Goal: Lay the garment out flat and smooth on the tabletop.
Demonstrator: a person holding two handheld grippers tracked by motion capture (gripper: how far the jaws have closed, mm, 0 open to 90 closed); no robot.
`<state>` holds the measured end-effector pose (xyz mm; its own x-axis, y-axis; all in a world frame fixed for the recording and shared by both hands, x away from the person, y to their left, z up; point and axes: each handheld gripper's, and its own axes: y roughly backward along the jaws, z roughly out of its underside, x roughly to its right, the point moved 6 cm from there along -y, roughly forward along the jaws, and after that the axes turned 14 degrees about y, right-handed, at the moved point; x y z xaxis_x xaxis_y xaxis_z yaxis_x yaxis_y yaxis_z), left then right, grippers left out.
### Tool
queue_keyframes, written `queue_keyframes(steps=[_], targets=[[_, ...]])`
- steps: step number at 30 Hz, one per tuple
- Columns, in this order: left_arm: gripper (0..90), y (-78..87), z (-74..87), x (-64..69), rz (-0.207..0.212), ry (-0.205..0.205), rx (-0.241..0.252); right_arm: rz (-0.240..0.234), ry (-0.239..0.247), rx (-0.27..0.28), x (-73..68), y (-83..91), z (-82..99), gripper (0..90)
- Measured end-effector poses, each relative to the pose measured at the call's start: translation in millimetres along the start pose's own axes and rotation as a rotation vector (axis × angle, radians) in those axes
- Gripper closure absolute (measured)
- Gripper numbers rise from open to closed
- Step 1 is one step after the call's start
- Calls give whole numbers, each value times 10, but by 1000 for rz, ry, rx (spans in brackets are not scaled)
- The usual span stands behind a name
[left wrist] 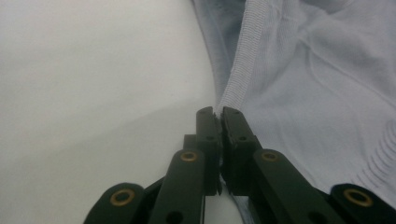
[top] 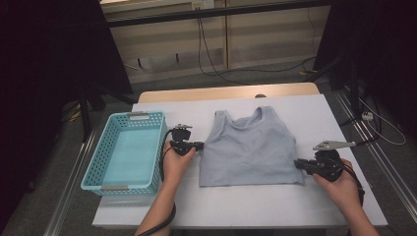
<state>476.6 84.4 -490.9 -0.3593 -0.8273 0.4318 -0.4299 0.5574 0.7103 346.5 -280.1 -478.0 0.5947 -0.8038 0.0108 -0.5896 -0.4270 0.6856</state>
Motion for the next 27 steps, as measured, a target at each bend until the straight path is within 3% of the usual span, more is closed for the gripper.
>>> queue_keyframes(steps=[8,13,17,23,25,27], targets=[[848,-6,20,23,-15,-38,10,-13,-2,-5,-3,-8,58,855],[770,39,5,46,-15,-48,17,14,15,2,-4,-27,40,817],[630,99,-13,60,-16,-54,32,51,26,29,-14,7,-19,726],[446,184,-24,126,-13,-76,39,34,50,76,-140,-16,-142,495],[425,206,-21,147,-5,-84,40,33,43,100,-191,-34,-194,393],[396,222,-17,160,-8,-91,44,14,40,126,-250,-46,-250,348]])
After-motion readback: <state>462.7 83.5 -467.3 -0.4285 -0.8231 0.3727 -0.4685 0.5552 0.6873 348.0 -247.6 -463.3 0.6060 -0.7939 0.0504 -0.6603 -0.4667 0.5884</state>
